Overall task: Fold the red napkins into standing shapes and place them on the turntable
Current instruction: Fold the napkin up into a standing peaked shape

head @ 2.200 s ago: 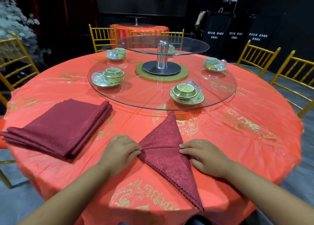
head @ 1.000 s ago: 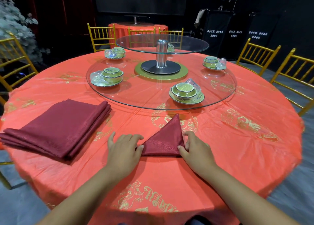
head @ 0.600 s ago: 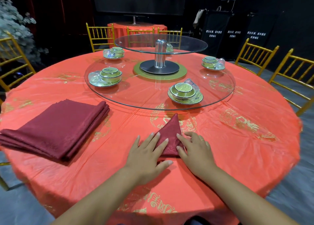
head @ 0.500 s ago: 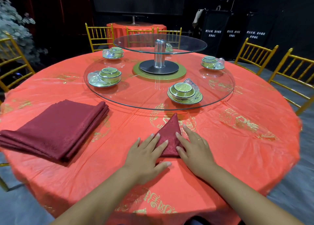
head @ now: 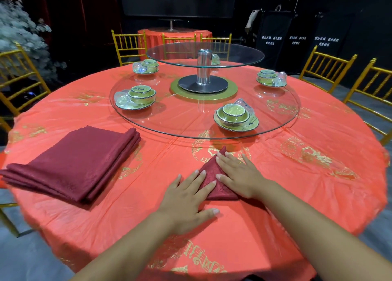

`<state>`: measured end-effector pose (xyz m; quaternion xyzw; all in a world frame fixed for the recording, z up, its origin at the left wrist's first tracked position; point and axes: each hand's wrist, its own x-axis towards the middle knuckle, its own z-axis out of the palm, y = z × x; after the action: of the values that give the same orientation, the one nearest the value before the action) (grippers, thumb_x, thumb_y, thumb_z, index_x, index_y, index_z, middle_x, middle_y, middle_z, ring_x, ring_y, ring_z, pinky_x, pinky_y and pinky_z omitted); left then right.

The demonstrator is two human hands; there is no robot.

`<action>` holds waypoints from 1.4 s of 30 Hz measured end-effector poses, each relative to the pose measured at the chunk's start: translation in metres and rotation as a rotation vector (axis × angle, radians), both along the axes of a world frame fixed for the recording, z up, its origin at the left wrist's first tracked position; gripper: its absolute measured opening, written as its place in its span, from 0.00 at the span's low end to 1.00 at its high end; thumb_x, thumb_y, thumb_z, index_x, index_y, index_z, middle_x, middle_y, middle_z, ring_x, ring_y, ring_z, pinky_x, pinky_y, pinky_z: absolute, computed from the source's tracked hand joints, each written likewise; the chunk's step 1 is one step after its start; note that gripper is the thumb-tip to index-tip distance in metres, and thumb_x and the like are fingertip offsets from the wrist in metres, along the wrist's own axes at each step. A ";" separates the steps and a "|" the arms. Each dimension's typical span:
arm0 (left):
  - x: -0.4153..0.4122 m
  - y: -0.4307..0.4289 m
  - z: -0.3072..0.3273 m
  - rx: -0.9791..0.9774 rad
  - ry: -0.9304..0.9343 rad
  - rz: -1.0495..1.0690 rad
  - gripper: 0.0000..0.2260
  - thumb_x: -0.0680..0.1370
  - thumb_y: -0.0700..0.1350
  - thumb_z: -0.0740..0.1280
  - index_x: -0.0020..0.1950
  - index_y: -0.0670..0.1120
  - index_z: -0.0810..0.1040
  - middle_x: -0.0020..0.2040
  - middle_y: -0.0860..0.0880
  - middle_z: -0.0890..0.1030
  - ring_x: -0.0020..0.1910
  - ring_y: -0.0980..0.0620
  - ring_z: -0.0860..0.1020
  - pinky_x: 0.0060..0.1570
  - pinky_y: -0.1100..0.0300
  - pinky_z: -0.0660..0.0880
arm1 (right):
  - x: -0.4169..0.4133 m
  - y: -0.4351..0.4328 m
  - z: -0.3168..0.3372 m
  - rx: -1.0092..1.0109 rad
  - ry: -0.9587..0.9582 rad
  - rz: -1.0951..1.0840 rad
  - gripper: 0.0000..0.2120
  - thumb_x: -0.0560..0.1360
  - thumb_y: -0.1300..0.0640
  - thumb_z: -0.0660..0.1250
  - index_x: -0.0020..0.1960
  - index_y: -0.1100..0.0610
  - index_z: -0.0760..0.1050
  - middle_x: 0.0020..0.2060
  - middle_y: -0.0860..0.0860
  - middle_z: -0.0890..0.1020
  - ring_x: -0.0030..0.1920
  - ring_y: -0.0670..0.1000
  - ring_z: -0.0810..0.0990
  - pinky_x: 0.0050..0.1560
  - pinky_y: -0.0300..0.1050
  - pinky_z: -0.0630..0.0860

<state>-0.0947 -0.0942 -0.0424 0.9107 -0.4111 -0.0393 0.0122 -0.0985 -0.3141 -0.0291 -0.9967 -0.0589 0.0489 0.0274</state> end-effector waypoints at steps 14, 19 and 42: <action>0.017 -0.008 0.028 -0.003 0.248 0.073 0.30 0.75 0.72 0.44 0.74 0.64 0.59 0.78 0.53 0.56 0.77 0.56 0.51 0.73 0.42 0.40 | 0.005 -0.016 -0.011 0.118 -0.065 -0.108 0.33 0.79 0.37 0.49 0.78 0.50 0.44 0.77 0.44 0.45 0.76 0.46 0.42 0.73 0.53 0.36; 0.053 -0.029 0.044 -0.315 0.127 0.152 0.18 0.81 0.60 0.51 0.61 0.57 0.76 0.61 0.53 0.78 0.65 0.51 0.72 0.69 0.46 0.59 | 0.005 -0.015 -0.016 0.058 -0.098 -0.101 0.33 0.78 0.36 0.46 0.78 0.51 0.45 0.77 0.45 0.46 0.77 0.46 0.43 0.73 0.54 0.35; 0.044 0.031 0.002 -0.025 0.116 0.030 0.29 0.72 0.69 0.33 0.73 0.70 0.41 0.79 0.55 0.42 0.76 0.58 0.37 0.73 0.43 0.34 | 0.003 -0.012 -0.015 0.042 -0.057 -0.126 0.34 0.78 0.35 0.43 0.78 0.50 0.43 0.77 0.44 0.45 0.77 0.46 0.42 0.74 0.57 0.35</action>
<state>-0.0508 -0.0631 -0.0409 0.9127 -0.3964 -0.0866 0.0482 -0.0959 -0.3263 -0.0441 -0.9986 0.0022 0.0175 0.0498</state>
